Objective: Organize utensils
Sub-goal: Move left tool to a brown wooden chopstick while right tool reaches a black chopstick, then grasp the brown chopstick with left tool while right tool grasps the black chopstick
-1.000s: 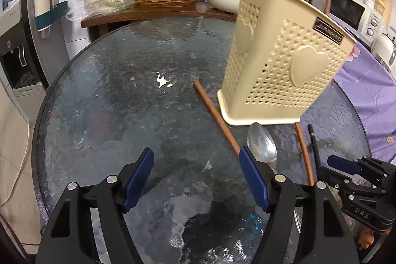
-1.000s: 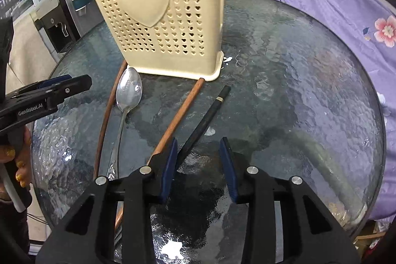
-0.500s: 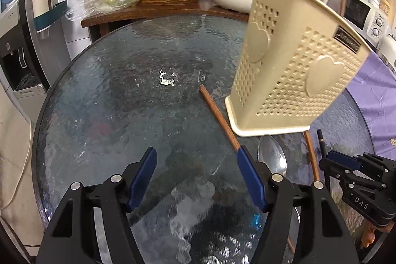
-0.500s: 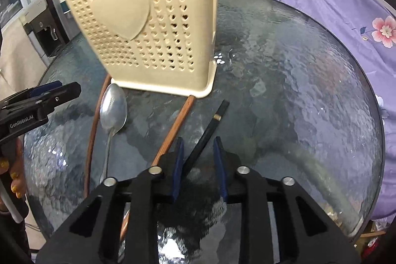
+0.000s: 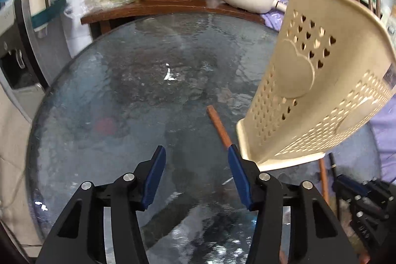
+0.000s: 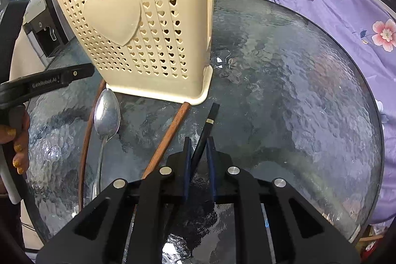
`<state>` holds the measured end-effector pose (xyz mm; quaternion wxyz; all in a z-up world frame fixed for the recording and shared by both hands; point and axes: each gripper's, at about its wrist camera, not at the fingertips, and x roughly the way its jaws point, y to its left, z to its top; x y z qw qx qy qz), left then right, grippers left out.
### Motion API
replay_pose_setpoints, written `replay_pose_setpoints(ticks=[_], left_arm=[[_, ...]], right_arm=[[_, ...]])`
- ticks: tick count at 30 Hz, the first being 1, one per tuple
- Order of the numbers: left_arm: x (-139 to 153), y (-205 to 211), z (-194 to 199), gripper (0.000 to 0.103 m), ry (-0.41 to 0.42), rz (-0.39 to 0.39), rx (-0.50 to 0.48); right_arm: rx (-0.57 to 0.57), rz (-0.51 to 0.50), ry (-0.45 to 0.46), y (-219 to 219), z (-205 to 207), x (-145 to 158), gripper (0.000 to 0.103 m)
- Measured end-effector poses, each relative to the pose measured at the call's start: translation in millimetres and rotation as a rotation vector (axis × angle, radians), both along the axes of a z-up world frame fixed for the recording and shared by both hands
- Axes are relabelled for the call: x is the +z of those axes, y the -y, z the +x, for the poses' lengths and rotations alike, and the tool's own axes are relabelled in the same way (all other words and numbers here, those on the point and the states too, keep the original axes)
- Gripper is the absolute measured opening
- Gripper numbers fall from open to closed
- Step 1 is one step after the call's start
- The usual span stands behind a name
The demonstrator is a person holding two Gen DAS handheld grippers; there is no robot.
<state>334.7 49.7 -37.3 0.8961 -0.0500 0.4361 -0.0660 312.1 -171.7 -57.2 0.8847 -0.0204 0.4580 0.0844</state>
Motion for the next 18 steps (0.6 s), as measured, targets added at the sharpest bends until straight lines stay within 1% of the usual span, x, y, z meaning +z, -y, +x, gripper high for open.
replay_pose_setpoints(ticks=[2, 4, 7, 9, 11, 14, 15, 17, 18], left_arm=[[0, 1, -1, 0.049, 0.002, -0.021, -0.017], [0, 5, -6, 0.049, -0.004, -0.023, -0.061], [-3, 10, -17, 0.049, -0.015, -0.034, -0.102], [-5, 17, -22, 0.049, -0.018, -0.009, -0.128], [-8, 25, -24, 0.049, -0.019, 0.033, -0.14], [-11, 30, -23, 0.049, -0.028, 0.033, -0.149], [-11, 33, -23, 0.049, -0.028, 0.049, -0.154], [-11, 36, -22, 0.041, -0.022, 0.084, -0.158], [-11, 37, -22, 0.039, -0.022, 0.083, -0.16]], right_arm=[[0.002, 0.003, 0.002, 0, -1, -1, 0.013], [0.003, 0.005, 0.001, -1, -2, -1, 0.013], [0.003, 0.007, 0.003, -1, -3, -1, 0.013], [0.002, 0.004, 0.005, -1, -2, 0, 0.013], [0.0, 0.003, 0.007, -1, -3, 0, 0.013], [-0.001, 0.007, 0.007, -1, -5, 0, 0.013], [-0.001, 0.005, 0.006, -2, -5, 0, 0.013], [-0.001, 0.002, 0.007, -2, -6, 0, 0.013], [-0.001, 0.002, 0.008, -3, -6, 0, 0.013]])
